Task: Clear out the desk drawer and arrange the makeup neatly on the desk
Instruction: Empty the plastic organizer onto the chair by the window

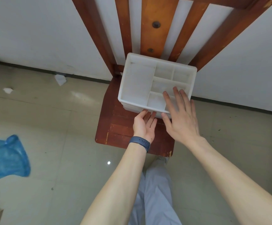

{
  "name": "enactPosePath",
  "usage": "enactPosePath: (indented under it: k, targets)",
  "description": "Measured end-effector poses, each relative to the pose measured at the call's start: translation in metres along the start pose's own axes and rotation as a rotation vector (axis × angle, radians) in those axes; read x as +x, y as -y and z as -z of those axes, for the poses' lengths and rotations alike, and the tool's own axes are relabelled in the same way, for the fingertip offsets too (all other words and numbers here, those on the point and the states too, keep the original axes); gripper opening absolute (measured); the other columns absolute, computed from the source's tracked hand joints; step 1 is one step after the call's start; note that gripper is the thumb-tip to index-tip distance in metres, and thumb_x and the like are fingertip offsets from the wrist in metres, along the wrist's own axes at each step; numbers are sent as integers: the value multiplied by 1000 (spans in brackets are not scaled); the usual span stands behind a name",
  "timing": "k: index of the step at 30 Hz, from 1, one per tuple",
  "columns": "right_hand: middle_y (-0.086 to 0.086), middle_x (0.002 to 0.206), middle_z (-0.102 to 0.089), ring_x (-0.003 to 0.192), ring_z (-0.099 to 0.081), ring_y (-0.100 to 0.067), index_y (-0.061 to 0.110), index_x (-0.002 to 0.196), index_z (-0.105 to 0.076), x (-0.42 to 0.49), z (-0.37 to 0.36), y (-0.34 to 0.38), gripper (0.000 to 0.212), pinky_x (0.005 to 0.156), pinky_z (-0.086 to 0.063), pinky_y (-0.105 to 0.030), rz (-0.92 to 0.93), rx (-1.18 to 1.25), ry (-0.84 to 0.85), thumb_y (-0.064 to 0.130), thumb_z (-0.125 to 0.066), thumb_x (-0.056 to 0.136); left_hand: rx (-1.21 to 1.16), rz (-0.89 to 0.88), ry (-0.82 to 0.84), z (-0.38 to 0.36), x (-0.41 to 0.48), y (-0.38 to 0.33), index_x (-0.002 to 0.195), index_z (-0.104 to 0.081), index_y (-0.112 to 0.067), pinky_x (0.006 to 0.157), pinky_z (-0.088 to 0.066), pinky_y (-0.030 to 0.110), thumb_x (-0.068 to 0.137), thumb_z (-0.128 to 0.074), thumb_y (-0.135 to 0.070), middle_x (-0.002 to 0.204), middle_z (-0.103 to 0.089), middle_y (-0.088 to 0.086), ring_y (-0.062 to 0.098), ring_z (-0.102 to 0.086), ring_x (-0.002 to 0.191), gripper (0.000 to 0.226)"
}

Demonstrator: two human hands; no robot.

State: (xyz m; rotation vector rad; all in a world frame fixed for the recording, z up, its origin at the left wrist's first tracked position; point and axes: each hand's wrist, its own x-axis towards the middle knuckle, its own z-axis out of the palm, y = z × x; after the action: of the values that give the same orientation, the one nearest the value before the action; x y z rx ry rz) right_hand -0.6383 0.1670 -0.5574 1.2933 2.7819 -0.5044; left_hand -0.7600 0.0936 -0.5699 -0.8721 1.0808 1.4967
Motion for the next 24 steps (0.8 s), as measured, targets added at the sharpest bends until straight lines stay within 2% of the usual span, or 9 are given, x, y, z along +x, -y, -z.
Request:
enactPosePath:
  k: [4,11,15,18,24]
  targets:
    - [-8,169,-8,155,-4,-28,29,161,-14,0,-1,0,69,122,-15,-59,-2,25,-9,41,-48,102,-16,17,9,-2,0,-3,127,-60,-6,105,-48,44,96,-56,-9,120,-66,12,26,-68,109,32]
    - [-6,169,-9,155,-6,-26,31,161,-13,0,2,0,69,120,-21,-60,-7,43,17,43,-47,102,-55,65,133,14,4,-4,131,-63,-9,110,-43,47,91,-64,-19,129,-66,10,27,-67,115,41]
    - [-6,168,-15,154,-12,-27,30,161,-16,2,6,-3,68,118,-26,-59,11,54,30,42,-48,102,-108,90,192,17,11,3,122,-64,-11,112,-41,48,89,-71,-26,117,-65,7,26,-60,124,37]
    - [-6,167,-19,153,-15,-27,30,161,-18,2,8,-6,68,118,-27,-58,24,55,29,42,-49,102,-59,66,164,17,12,11,124,-64,-12,113,-39,46,87,-73,-35,133,-60,10,26,-57,126,44]
    - [-7,167,-20,153,-16,-28,29,161,-20,2,11,-3,68,118,-27,-58,23,68,41,40,-52,102,124,-83,82,22,1,10,137,-51,-15,100,-49,38,93,-67,-37,133,-60,14,24,-61,119,51]
